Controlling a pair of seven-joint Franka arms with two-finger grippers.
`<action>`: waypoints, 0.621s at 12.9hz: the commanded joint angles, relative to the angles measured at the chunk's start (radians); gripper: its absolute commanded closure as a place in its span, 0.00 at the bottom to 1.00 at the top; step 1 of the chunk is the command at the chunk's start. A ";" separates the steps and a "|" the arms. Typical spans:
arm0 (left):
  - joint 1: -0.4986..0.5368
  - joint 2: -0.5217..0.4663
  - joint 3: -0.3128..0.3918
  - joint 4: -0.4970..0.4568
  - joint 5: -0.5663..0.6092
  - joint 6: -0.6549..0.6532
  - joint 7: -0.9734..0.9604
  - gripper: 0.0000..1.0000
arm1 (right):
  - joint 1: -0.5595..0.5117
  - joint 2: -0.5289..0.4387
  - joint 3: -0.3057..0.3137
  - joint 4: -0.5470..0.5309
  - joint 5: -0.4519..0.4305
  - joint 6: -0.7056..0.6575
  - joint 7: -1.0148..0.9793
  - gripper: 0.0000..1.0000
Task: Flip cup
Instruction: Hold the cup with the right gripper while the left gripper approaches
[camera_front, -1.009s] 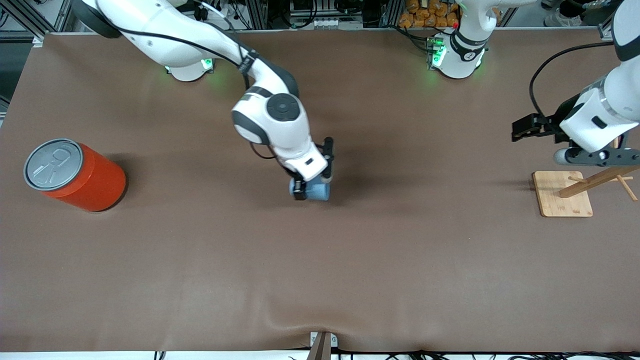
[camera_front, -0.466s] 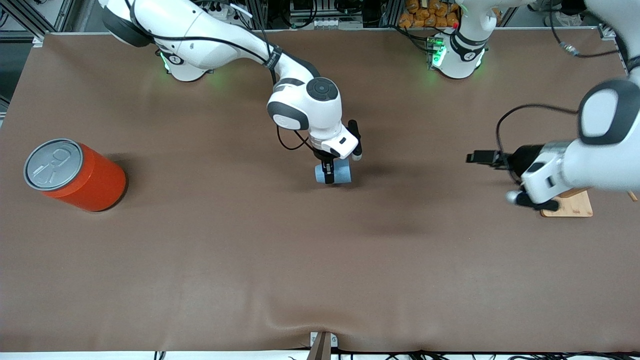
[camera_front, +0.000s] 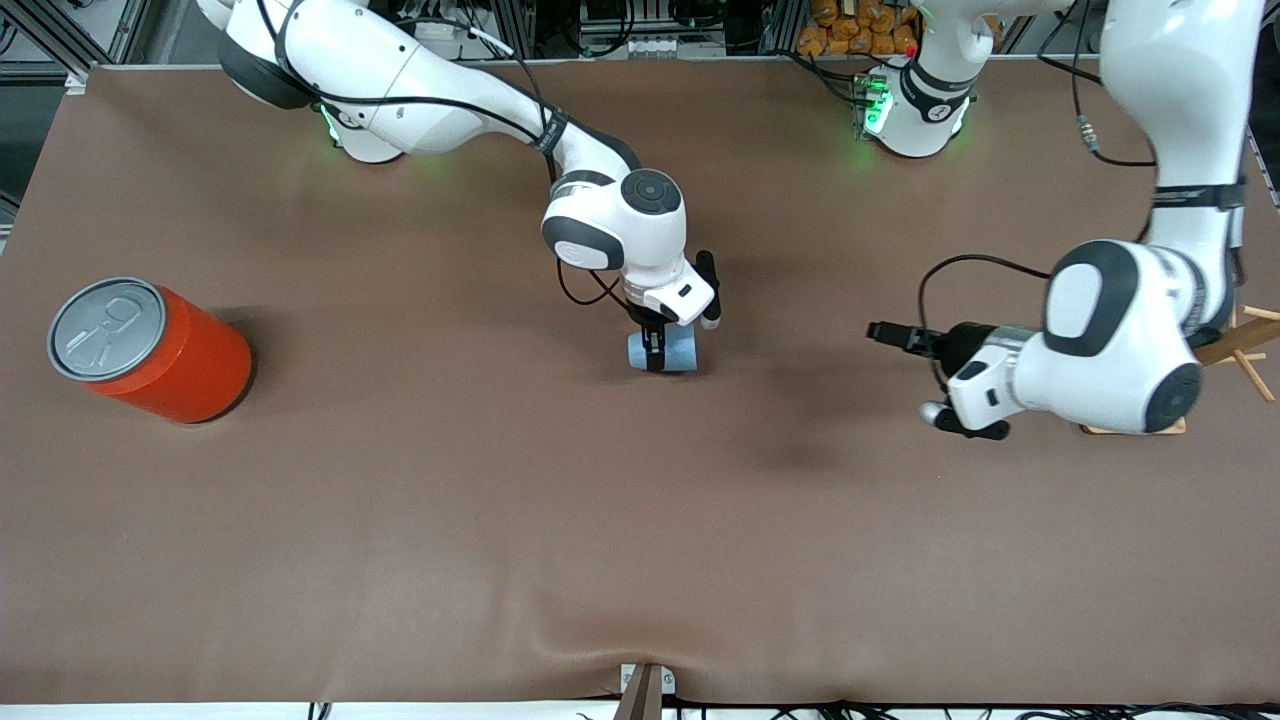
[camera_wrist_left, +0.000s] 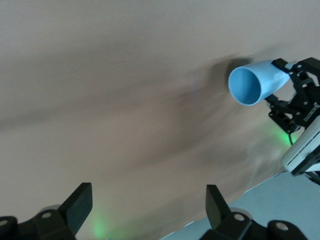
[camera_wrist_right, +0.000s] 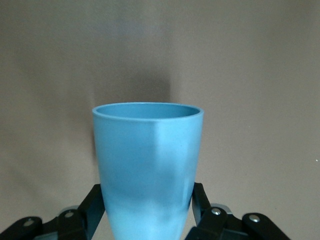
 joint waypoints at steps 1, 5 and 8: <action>-0.050 -0.023 0.004 -0.096 -0.080 0.137 0.012 0.00 | 0.014 0.025 -0.003 0.016 -0.056 0.000 0.071 1.00; -0.078 0.022 0.004 -0.105 -0.170 0.181 0.012 0.00 | 0.018 0.044 -0.004 0.018 -0.058 -0.002 0.074 1.00; -0.116 0.055 0.004 -0.110 -0.200 0.222 0.010 0.00 | 0.018 0.042 -0.004 0.018 -0.058 -0.002 0.072 0.86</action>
